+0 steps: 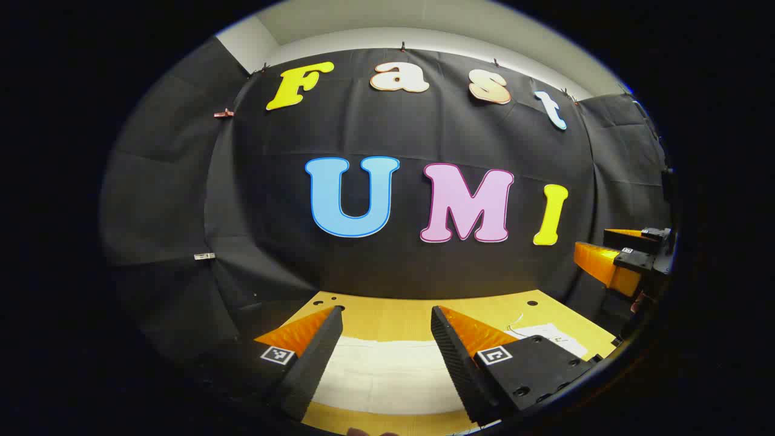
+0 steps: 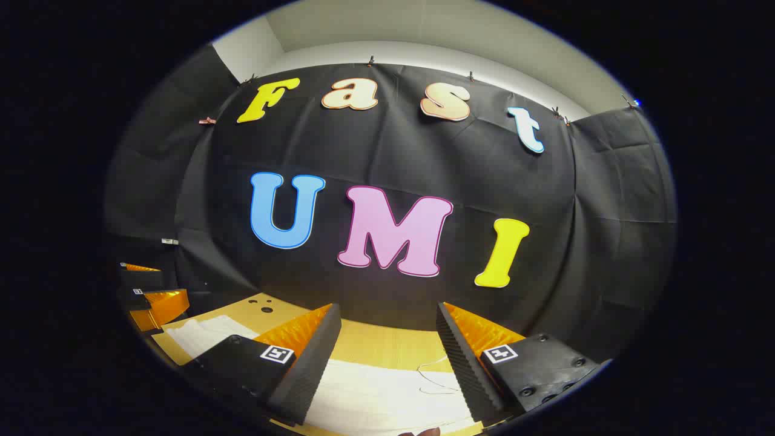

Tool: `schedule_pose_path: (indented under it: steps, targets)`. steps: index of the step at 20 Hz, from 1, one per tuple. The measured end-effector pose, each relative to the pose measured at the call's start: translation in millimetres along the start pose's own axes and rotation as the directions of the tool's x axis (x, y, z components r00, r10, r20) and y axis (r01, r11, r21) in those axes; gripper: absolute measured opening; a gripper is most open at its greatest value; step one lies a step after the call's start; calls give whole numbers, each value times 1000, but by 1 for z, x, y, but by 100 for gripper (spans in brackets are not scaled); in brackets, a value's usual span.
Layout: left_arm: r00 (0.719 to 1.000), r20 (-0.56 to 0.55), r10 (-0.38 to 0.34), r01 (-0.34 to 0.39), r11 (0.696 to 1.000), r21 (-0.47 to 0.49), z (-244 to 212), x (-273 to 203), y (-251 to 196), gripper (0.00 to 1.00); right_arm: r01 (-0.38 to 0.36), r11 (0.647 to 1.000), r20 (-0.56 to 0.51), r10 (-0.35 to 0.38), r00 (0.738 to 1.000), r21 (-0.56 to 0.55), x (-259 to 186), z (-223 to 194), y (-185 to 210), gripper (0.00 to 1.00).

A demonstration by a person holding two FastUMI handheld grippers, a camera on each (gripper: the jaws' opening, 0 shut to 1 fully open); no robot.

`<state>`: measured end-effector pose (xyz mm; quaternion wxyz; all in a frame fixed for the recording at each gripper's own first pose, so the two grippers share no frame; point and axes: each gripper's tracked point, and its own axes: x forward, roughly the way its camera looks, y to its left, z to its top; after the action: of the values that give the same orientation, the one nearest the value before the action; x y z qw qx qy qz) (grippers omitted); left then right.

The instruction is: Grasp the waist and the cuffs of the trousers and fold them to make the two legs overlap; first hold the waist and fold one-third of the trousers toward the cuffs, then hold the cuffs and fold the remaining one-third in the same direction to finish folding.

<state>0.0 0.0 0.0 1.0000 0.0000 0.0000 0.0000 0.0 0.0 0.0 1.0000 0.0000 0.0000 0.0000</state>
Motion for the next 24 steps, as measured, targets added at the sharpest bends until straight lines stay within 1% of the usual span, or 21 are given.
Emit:
schedule_pose_path:
  steps: [1, 3, 5, 8, 10, 12, 14, 16, 20, 22, 23, 24]
  targets:
    - [1000, 0, 0, 0, 1000, 1, -1, -1, 0, 94, -1, 1000, -1, 1, 1000, 0, 0, -1, 0, 96]
    - [1000, 0, 1, -1, 1000, -1, -1, -2, 0, 94, -2, 1000, -4, 2, 1000, 2, 0, -2, 0, 97]
    - [1000, -2, -2, 2, 1000, -7, -3, -3, -1, 94, -4, 1000, -8, 4, 1000, 2, -1, -4, -1, 96]
    - [1000, -1, -3, 3, 1000, -6, -2, -4, -2, 94, -3, 1000, -12, 3, 1000, -16, -2, -8, -4, 97]
    - [1000, 6, -3, 2, 1000, 10, -2, -3, -2, 94, 3, 998, -11, -4, 1000, -59, -1, -10, -12, 97]
    - [1000, 17, 2, -2, 1000, 24, -2, 0, -2, 94, 11, 992, -20, -13, 1000, -127, 1, -19, -26, 97]
    - [1000, 18, 9, -9, 1000, 29, -5, 5, -2, 94, 1, 982, -26, -6, 1000, -190, 3, -27, -37, 97]
    - [1000, 16, 19, -20, 999, 43, -10, 9, 0, 94, -14, 966, -21, 9, 1000, -260, 8, -32, -49, 97]
    - [999, 10, 49, -50, 989, 141, -19, 10, 12, 94, -47, 918, -6, 49, 999, -393, 15, -48, -67, 98]
    - [998, 11, 67, -68, 980, 188, -22, 12, 23, 95, -59, 877, -2, 66, 998, -477, 18, -60, -72, 97]
    - [997, 10, 80, -80, 973, 218, -27, 14, 30, 97, -61, 848, 0, 72, 997, -527, 18, -65, -74, 97]
    - [996, 6, 86, -85, 966, 243, -31, 18, 37, 97, -65, 816, -1, 79, 997, -574, 19, -70, -75, 97]
